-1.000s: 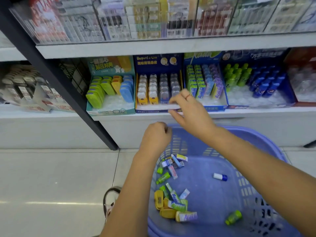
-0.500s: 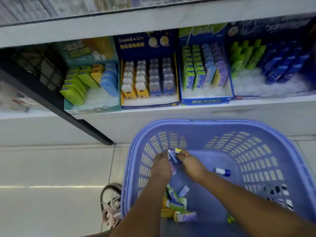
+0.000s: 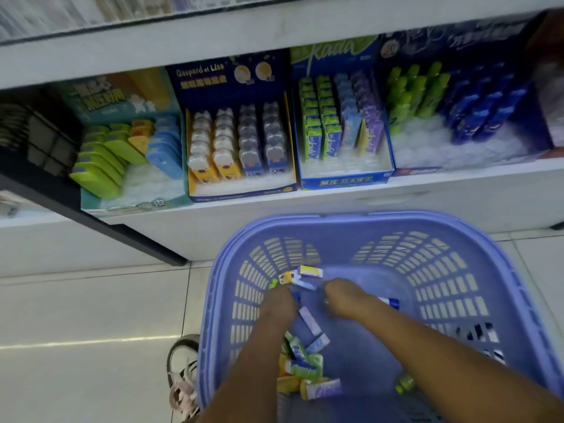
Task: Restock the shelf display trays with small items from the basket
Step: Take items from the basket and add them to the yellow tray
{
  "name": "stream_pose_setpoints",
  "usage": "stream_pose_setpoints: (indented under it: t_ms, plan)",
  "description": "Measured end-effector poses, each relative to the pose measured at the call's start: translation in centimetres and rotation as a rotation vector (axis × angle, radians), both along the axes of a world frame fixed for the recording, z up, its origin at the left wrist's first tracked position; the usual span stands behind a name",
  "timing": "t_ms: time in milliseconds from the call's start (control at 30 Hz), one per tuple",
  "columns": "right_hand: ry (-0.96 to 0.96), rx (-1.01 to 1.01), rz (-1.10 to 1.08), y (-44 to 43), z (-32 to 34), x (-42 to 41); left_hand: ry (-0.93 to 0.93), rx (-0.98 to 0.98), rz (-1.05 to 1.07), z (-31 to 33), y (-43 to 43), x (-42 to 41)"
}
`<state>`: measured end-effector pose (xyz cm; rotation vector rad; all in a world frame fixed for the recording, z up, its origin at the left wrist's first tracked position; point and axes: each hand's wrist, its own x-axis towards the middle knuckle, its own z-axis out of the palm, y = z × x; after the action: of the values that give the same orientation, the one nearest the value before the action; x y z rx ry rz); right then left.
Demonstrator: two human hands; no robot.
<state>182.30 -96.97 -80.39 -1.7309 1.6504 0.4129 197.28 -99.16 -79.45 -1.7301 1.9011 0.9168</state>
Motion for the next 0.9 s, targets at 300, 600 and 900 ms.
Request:
stream_pose_setpoints:
  t_ms: [300,600,900]
  plan:
    - [-0.688,0.013,-0.271,-2.7,17.3,-3.8,0.301,0.12,0.048,13.6,-4.8,0.6]
    - [-0.602,-0.999,-0.319,-6.1,27.2,-0.1,0.865,-0.258,0.313,23.8,-5.3,4.8]
    - [-0.377,-0.94,-0.156,-9.2,24.3,1.4,0.913,-0.587,0.37,24.4,-5.9,6.9]
